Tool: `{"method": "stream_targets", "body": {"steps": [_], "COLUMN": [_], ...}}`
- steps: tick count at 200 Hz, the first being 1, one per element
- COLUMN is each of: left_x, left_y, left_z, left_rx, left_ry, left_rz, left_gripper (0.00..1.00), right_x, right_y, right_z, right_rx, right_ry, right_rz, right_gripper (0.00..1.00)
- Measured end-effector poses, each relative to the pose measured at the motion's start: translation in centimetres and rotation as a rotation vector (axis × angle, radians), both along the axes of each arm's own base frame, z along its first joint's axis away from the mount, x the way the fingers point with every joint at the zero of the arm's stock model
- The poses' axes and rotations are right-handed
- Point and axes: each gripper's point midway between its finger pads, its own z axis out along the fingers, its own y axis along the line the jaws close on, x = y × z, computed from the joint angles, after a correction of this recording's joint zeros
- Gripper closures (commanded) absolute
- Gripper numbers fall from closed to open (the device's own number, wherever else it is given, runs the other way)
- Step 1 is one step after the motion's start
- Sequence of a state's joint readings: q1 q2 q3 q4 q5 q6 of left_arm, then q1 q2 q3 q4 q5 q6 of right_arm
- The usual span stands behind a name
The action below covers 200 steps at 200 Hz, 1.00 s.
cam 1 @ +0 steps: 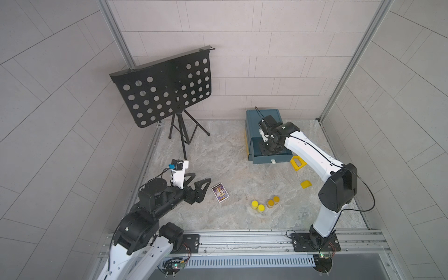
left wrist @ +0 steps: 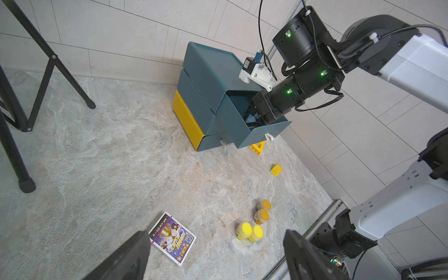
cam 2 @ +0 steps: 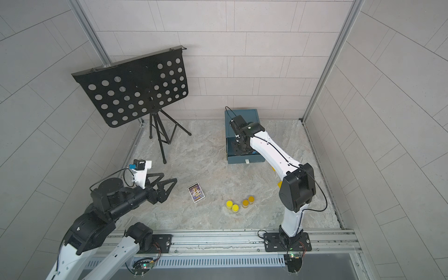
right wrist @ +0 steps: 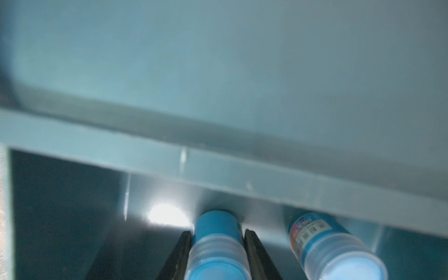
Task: Put the paint cans in the drawer according to color
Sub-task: Place the paint can in the drawer, then close the drawer in the storage box.
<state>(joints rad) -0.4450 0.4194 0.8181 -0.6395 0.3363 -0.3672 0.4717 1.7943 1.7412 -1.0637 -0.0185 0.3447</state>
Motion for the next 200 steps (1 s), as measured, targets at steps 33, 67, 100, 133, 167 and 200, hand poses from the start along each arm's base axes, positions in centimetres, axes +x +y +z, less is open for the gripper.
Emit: {"method": "stream_targets", "body": {"steps": [33, 67, 100, 133, 167, 200], "left_x": [0.0, 0.0, 0.0, 0.0, 0.0, 0.2], "left_y": [0.0, 0.0, 0.0, 0.0, 0.0, -0.1], "left_z": [0.0, 0.0, 0.0, 0.0, 0.0, -0.2], "left_rx": [0.000, -0.001, -0.001, -0.001, -0.001, 0.004], "left_ry": [-0.001, -0.002, -0.002, -0.002, -0.001, 0.009], "left_rz": [0.000, 0.000, 0.000, 0.000, 0.000, -0.001], "left_gripper": [0.07, 0.07, 0.07, 0.07, 0.07, 0.07], "right_x": [0.1, 0.2, 0.1, -0.7, -3.1, -7.6], "right_y": [0.0, 0.1, 0.1, -0.5, -2.0, -4.2], "right_z": [0.1, 0.3, 1.4, 5.7, 11.1, 10.9], "right_rx": [0.004, 0.010, 0.019, 0.063, 0.138, 0.212], "right_ry": [0.000, -0.007, -0.030, -0.126, -0.277, -0.366], "right_rz": [-0.001, -0.001, -0.002, -0.007, -0.034, -0.079], "right_gripper": [0.46, 0.43, 0.46, 0.50, 0.54, 0.55]}}
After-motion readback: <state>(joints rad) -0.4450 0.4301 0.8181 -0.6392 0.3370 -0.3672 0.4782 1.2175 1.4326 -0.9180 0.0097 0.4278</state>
